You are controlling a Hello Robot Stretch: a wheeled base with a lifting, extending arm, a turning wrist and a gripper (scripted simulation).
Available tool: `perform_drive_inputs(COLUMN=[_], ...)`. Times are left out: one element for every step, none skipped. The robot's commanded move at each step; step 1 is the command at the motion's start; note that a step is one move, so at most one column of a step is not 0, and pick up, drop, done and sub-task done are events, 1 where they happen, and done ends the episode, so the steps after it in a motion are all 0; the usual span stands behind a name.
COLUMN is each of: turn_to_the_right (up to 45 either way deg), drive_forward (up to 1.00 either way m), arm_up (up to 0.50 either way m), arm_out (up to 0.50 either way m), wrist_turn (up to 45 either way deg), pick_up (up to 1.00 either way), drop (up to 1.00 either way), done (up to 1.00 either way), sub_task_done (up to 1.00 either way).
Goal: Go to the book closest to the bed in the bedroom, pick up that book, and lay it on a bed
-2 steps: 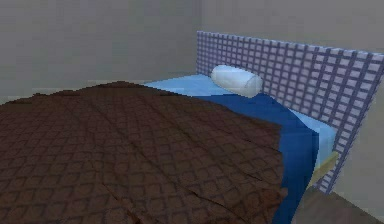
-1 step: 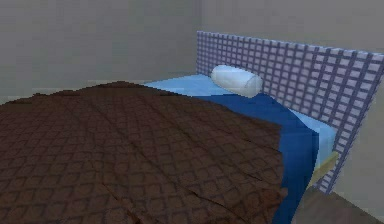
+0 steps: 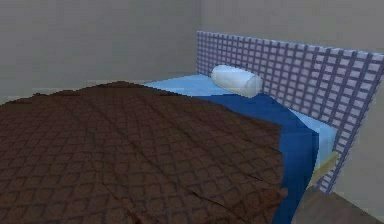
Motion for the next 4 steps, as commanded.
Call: perform_drive_inputs(turn_to_the_right=[0.0,0.0,0.0,0.0], drive_forward=[0.0,0.0,0.0,0.0], arm_up=[0.0,0.0,0.0,-0.3], arm_out=[0.0,0.0,0.0,0.0], wrist_turn=[45.0,45.0,6.0,0.0], pick_up=[0.0,0.0,0.0,0.0], drop=[0.0,0.0,0.0,0.0], done=[0.0,0.0,0.0,0.0], sub_task_done=[0.0,0.0,0.0,0.0])
